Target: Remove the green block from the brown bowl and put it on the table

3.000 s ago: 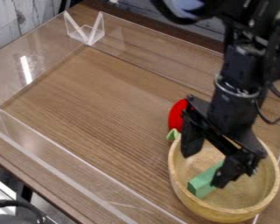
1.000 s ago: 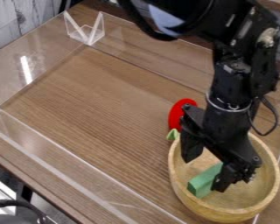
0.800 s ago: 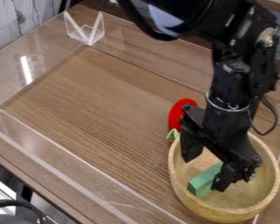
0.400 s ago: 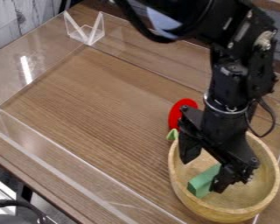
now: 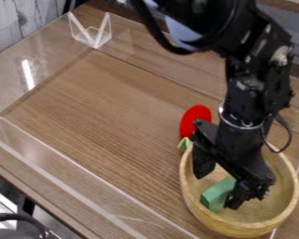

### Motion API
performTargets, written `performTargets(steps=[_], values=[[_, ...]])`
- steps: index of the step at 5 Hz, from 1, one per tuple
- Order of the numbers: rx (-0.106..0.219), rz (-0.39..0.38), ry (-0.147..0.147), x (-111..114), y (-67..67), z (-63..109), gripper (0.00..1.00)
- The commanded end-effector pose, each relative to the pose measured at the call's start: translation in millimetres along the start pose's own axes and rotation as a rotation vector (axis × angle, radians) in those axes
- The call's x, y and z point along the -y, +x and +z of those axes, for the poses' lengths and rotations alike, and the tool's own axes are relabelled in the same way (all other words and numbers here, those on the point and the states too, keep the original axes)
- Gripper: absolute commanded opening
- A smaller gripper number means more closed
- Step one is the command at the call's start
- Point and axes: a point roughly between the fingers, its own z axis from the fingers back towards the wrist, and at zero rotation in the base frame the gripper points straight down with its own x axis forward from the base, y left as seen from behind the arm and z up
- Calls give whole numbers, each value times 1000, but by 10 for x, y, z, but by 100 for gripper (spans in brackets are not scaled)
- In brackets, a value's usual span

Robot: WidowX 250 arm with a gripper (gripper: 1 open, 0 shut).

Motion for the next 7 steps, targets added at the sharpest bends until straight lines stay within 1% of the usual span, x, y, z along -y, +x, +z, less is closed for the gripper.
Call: performTargets(steps=[1, 2, 3, 5, 6, 7], values=[[17, 11, -2, -31, 62, -40, 100], [6, 17, -2, -46, 76, -117, 0], [8, 17, -1, -54, 81, -131, 0], [44, 22, 0, -126, 49, 139, 0], [71, 66, 12, -309, -1, 327, 0], [93, 153, 27, -694, -48, 430, 0]])
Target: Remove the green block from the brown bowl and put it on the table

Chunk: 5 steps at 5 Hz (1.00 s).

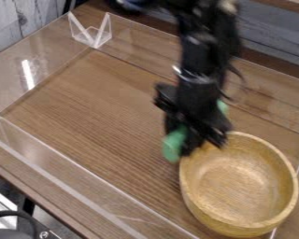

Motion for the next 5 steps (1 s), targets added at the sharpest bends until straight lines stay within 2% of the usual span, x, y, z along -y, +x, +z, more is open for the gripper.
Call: performTargets(steps=[1, 3, 5], values=[[65, 21, 18, -410, -1, 128, 0], [84, 50, 41, -1098, -174, -18, 0], [90, 9, 4, -396, 53, -61, 0]])
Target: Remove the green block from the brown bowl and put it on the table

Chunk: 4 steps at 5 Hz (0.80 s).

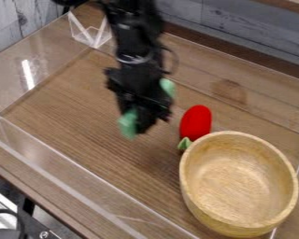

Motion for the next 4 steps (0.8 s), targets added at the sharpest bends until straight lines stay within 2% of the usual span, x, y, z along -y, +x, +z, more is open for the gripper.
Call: performTargets(steps=[1, 2, 4], values=[[35, 15, 17, -369, -47, -16, 0], [45, 30, 29, -721, -154, -63, 0], [48, -17, 10, -63, 82, -146, 0]])
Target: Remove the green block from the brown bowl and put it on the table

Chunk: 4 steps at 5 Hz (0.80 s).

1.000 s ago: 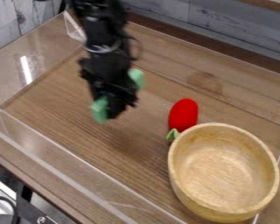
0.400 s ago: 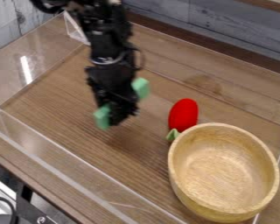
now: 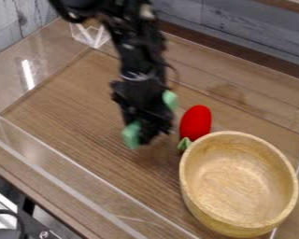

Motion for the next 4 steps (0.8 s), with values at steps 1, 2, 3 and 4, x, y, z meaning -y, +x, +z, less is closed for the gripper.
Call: performTargets(steps=[1, 2, 3, 4], values=[[46, 18, 25, -390, -42, 61, 0], [52, 32, 37, -711, -156, 43, 0], [51, 37, 27, -661, -120, 5, 0], [50, 43, 21, -584, -34, -65, 0]])
